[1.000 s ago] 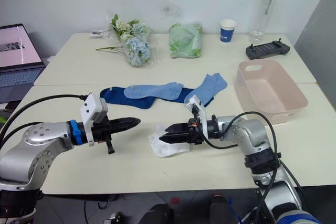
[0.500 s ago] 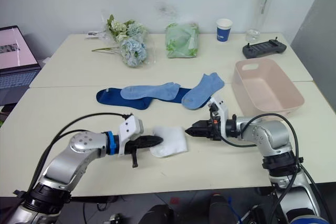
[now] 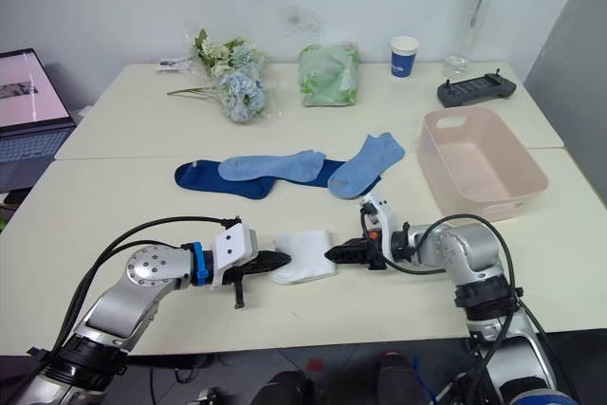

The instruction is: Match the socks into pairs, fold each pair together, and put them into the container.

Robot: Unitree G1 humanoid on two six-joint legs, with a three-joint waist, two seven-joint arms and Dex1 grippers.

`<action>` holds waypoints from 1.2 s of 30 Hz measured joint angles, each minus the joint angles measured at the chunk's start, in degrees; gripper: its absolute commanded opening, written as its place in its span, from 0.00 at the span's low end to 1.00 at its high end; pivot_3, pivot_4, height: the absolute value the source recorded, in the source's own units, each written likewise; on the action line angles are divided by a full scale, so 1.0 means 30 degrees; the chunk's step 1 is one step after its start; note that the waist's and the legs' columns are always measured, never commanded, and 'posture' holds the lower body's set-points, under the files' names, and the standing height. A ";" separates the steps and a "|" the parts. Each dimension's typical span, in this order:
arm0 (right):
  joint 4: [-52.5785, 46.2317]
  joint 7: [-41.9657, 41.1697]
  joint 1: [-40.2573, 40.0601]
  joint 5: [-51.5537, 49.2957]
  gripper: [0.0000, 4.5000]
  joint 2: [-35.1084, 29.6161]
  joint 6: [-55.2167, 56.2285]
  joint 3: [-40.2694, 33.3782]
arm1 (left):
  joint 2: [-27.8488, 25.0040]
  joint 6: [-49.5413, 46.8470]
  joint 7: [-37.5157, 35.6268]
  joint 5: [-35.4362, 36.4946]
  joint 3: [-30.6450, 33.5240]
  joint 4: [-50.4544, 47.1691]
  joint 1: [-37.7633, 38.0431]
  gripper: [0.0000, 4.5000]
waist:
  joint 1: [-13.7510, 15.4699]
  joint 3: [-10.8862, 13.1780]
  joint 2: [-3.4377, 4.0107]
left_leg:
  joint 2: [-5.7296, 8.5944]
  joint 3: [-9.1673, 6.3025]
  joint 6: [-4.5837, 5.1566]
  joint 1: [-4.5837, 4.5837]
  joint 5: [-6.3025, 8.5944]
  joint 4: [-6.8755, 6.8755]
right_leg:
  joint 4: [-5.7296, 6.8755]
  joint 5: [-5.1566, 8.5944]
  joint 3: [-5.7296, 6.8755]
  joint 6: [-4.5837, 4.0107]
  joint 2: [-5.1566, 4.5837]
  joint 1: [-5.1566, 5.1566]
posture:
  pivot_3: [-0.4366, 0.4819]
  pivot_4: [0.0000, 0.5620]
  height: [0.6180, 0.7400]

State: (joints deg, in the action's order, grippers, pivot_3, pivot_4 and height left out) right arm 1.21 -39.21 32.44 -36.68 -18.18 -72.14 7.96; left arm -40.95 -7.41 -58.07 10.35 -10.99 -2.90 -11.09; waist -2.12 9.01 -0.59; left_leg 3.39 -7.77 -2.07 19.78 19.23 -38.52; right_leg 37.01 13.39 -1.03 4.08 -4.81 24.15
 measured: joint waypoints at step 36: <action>-0.0312 0.1107 0.2464 -0.0132 0.00 -0.0008 0.0542 -0.2909 | -0.0449 -0.8694 0.0342 0.8177 0.5254 -0.4478 -0.2806 0.52 | 0.0007 0.0022 0.0048 | 0.0013 -0.0041 -0.0008 0.0094 -0.0006 -0.0050 | -0.0011 -0.0006 0.0010 -0.0002 -0.0042 0.0050 | 0.48 0.27 1.00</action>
State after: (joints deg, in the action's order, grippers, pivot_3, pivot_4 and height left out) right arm 0.28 -35.89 39.83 -37.08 -18.21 -70.52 -0.77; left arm -42.30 -33.49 -57.05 34.88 4.77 -16.34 -19.51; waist -2.10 9.08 -0.44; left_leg 3.43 -7.89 -2.09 20.06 19.22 -38.67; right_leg 36.98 13.37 -1.00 4.07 -4.94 24.29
